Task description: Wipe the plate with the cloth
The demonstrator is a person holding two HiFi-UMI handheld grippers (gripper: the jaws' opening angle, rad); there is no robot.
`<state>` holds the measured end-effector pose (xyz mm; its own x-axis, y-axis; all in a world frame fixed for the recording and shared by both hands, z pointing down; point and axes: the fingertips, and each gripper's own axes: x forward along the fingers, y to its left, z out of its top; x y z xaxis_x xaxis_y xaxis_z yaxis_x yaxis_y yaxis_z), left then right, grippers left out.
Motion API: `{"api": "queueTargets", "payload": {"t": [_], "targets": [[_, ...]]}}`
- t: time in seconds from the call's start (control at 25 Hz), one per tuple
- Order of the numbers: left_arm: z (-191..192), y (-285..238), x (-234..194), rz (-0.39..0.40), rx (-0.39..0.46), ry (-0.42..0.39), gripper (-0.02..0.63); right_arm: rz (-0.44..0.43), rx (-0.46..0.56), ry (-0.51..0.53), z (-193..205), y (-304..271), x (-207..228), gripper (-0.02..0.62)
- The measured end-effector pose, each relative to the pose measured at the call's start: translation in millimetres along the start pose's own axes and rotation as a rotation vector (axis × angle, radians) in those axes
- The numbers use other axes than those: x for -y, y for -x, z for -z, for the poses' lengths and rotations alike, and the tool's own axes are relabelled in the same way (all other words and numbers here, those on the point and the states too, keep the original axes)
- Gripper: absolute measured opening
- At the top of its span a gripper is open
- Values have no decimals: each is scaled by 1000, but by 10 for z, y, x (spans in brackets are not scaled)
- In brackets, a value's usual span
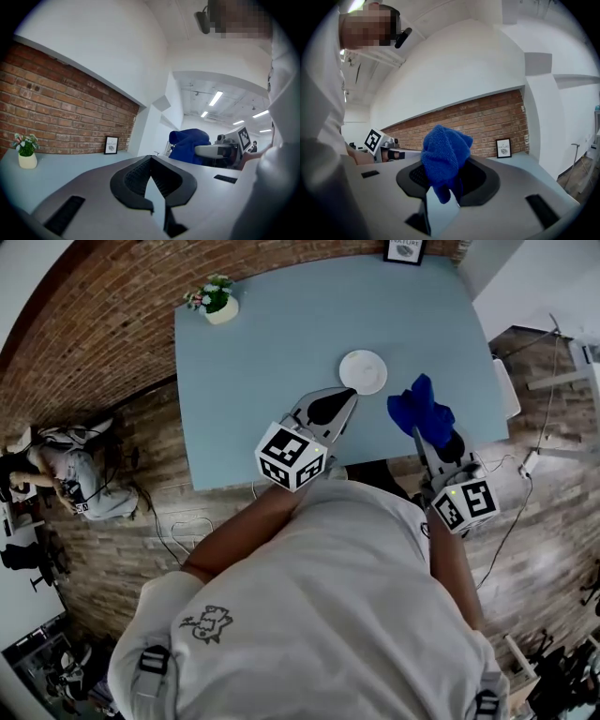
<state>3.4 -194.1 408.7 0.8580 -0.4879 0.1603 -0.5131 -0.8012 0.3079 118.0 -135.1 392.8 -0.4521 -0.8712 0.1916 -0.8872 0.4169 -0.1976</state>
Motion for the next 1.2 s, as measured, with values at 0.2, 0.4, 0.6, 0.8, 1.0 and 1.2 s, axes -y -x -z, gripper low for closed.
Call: {"api": "queueTargets", "payload": {"t": [0.2, 0.4, 0.6, 0.8, 1.0, 1.2], "targets": [[11, -164, -285, -42, -34, 43, 5, -26, -65, -7, 80, -408, 356, 132], [206, -439, -627, -98, -80, 95, 5, -50, -162, -7, 402, -853, 809, 132], [786, -740, -1002, -164, -189, 163, 5, -94, -277, 26, 832, -1252, 1151, 132], [1337, -930, -1247, -240, -297, 241, 5, -164, -386, 54, 1340, -1475, 1367, 132], [1742, -1027, -1459, -300, -374, 294, 6, -233, -461, 29, 1743, -1700, 1455, 132], [2193, -1076, -1659, -358, -458, 386, 8, -272, -521, 1, 2116, -1913, 1513, 132]]}}
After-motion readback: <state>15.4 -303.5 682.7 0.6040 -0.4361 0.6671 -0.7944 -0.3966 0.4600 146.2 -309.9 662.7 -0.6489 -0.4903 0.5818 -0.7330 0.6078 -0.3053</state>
